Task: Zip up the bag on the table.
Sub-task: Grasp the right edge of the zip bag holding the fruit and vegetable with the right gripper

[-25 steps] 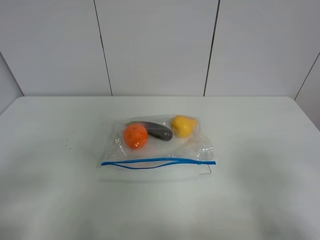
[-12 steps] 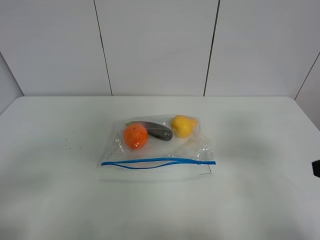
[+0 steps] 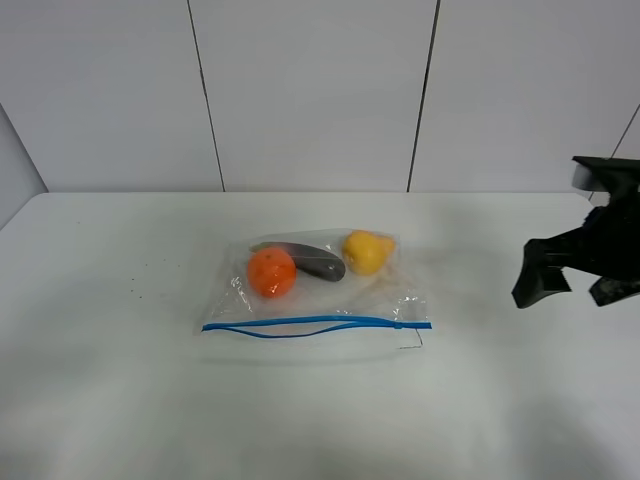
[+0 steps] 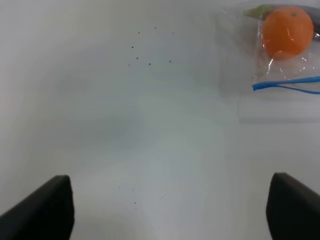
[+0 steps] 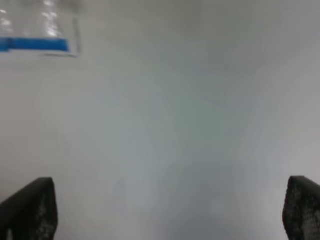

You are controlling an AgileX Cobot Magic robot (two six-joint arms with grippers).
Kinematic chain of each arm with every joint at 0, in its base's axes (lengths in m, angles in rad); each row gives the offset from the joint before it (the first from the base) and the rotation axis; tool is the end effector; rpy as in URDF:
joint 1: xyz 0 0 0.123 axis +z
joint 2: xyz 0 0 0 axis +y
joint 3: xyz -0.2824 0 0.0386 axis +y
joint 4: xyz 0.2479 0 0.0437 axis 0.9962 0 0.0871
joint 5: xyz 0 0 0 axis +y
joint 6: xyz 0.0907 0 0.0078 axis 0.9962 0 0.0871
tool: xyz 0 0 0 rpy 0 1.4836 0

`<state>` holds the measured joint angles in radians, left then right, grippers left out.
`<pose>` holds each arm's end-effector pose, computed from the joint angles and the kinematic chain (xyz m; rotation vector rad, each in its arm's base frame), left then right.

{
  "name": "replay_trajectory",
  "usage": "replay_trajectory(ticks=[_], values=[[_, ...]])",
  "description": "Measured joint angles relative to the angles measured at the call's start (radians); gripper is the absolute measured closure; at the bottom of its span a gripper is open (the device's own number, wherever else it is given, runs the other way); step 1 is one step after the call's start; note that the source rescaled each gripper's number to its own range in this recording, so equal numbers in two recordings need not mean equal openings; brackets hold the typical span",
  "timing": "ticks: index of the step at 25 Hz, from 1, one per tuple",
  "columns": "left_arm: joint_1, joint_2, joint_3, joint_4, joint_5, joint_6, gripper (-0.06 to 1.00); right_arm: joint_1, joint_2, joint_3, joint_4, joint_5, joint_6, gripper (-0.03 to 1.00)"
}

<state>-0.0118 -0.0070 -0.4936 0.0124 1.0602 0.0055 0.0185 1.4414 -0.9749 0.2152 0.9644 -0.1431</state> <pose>-0.0051 0.0010 0.2754 0.0171 2.0431 0.0109 0.2636 0.0209 0.2484 -0.0851 2.8919 0.2557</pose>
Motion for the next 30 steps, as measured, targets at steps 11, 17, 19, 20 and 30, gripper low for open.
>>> replay_trajectory(ticks=[11,17,19,20,30], values=[[0.0,0.0,0.0,0.0,0.0,-0.006,-0.06,-0.061,0.346,-0.018,0.565,-0.095,-0.538,0.0],[0.0,0.0,0.0,0.0,0.0,0.0,-0.06,-0.14,0.495,-0.018,0.819,-0.013,-0.804,0.0],[0.0,0.0,0.0,0.0,0.0,0.0,-0.06,-0.142,0.542,-0.019,0.886,0.02,-0.885,0.0],[0.0,0.0,0.0,0.0,0.0,0.0,-0.06,-0.142,0.56,-0.019,0.914,0.03,-0.915,0.0],[0.0,0.0,0.0,0.0,0.0,-0.006,-0.06,-0.104,0.71,-0.088,0.998,0.074,-1.011,0.06]])
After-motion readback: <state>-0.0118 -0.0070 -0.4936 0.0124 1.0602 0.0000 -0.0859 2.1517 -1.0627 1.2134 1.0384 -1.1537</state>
